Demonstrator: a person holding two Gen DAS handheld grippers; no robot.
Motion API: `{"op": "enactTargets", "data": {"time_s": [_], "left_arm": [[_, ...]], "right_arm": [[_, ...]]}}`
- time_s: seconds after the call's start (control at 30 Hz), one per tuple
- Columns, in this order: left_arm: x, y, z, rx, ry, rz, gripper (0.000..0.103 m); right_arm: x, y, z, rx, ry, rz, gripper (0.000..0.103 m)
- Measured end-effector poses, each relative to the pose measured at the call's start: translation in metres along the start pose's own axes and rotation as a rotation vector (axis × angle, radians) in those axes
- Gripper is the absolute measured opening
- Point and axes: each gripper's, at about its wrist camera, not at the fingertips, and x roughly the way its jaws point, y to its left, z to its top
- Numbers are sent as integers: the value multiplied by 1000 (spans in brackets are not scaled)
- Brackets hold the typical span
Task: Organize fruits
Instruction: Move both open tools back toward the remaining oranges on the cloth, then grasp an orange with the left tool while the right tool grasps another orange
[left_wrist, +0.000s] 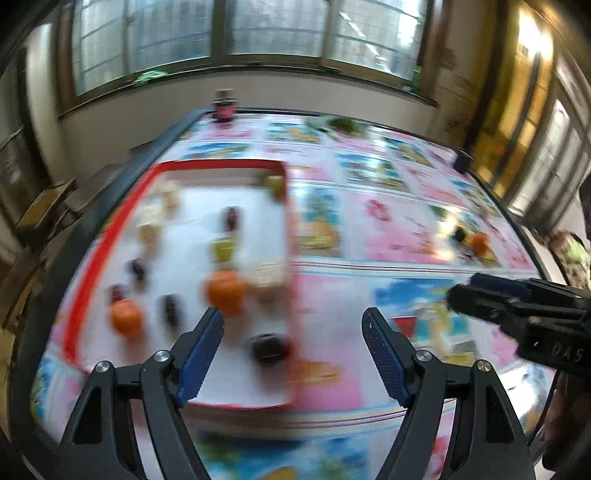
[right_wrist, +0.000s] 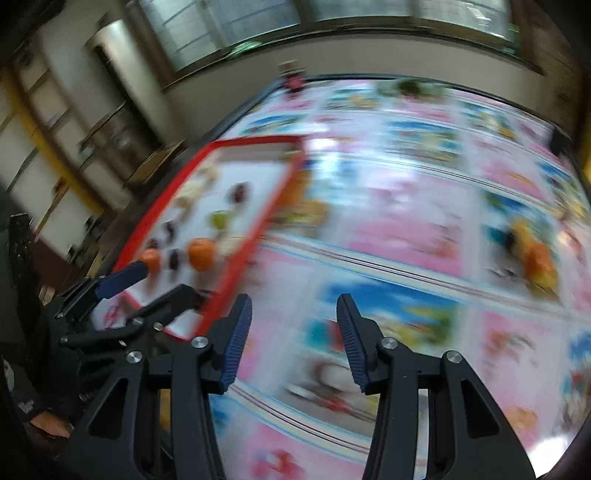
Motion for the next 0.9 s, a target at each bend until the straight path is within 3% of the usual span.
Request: {"op": "enactTargets", "data": {"time_s": [0.13, 0.2, 0.3, 0.37, 0.53, 0.73, 0.8, 0.9], "left_arm": [[15, -51, 7, 88, 24, -60, 77], [22, -77, 10, 133, 26, -79, 77], [34, -118, 17, 189, 31, -117, 77], [40, -139, 21, 218, 24, -129, 77], [57, -188, 31, 285, 16, -141, 77], [78, -220, 43, 322, 20, -175, 77], [87, -229, 48, 330, 29, -184, 77], [99, -236, 55, 323, 52, -194, 77]], "right_arm": [[-49, -71, -21, 103, -94, -175, 50], [-77, -114, -35, 162, -137, -300, 55], [-102, -166, -52, 222, -147, -435, 59], [-111, -196, -63, 272, -135, -468, 59], [-107, -239, -79, 338, -81, -422, 59], [-96, -254, -82, 318, -77, -348, 58], [-95, -259, -81, 285, -80, -334, 47], [-94, -266, -81, 287, -78, -303, 43]]}}
